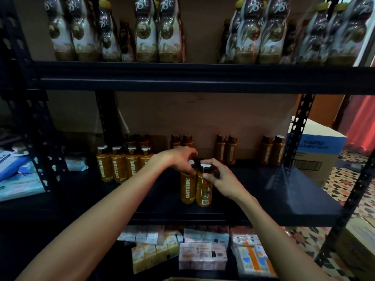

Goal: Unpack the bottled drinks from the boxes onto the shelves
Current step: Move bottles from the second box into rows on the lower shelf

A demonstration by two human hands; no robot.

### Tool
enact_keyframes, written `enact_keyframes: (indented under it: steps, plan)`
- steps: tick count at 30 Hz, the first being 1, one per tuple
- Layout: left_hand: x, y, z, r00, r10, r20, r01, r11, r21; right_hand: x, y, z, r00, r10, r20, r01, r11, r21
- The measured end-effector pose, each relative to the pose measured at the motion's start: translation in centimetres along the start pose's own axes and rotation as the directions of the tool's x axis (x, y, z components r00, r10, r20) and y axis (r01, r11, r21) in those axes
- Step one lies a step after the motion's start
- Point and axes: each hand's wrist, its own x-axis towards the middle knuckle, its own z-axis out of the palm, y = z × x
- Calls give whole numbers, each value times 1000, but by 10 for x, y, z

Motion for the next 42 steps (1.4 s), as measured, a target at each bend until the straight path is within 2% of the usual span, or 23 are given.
enact_keyframes:
  steps: [7,12,18,25,27,30,37,42]
  plan:
    - [4,-1,8,999,-19,-25,19,1000,15,0,-1,-1,1000,6,6,-6,1000,2]
    - [4,-1,5,999,-39,-11,38,999,-16,11,-5,4,989,-24,-149,7,993,-116]
    - [7,-1,10,998,-58,-21,58,998,-10,13,-9,-8,997,44,-69,-41,998,39]
    - [7,-1,11,998,-50,-23,49,998,-37,16,-8,8,981,-45,-188,18,990,-141]
    - [6,-2,11,999,-45,-24,44,998,-39,18,-9,6,986,-10,-164,-4,997,-83]
    - [6,-5,12,998,-46,-36,44,998,-39,16,-11,1,996,42,-82,-33,994,108]
    - [5,-4,13,999,-39,-39,37,999,-31,14,-6,11,984,-3,-179,-6,999,-50]
    - [2,-8,14,998,-34,-46,32,999,-42,11,-7,3,999,37,-27,-29,970,240]
